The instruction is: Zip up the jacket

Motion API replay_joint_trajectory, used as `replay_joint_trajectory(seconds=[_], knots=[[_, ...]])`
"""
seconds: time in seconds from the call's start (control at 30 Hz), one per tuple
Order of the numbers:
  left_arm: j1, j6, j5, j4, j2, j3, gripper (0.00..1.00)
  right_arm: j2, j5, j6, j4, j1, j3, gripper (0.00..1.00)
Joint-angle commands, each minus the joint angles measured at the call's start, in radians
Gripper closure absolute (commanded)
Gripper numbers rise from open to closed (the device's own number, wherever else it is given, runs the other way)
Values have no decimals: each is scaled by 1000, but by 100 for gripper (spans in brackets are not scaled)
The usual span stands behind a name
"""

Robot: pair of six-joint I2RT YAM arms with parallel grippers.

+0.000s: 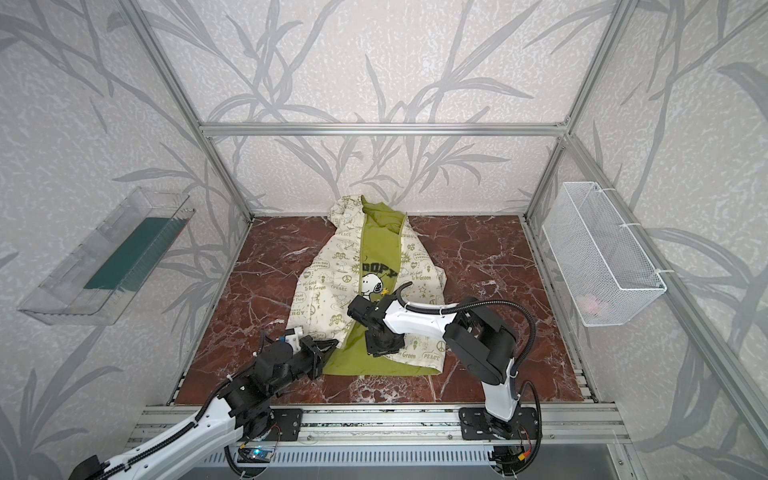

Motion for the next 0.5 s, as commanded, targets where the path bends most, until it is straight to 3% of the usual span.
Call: replay_joint_trajectory(seconds=[0.0, 0.13, 0.47], knots=[[-1, -3, -3, -15, -8, 21, 100, 9, -11, -24, -10, 7, 17, 65], [-1, -2, -6, -20, -11, 21, 100, -1, -33, -30, 16, 36, 20, 61], [-1, -3, -6, -22, -12, 20, 100, 28, -21, -15, 12, 36, 33, 60]])
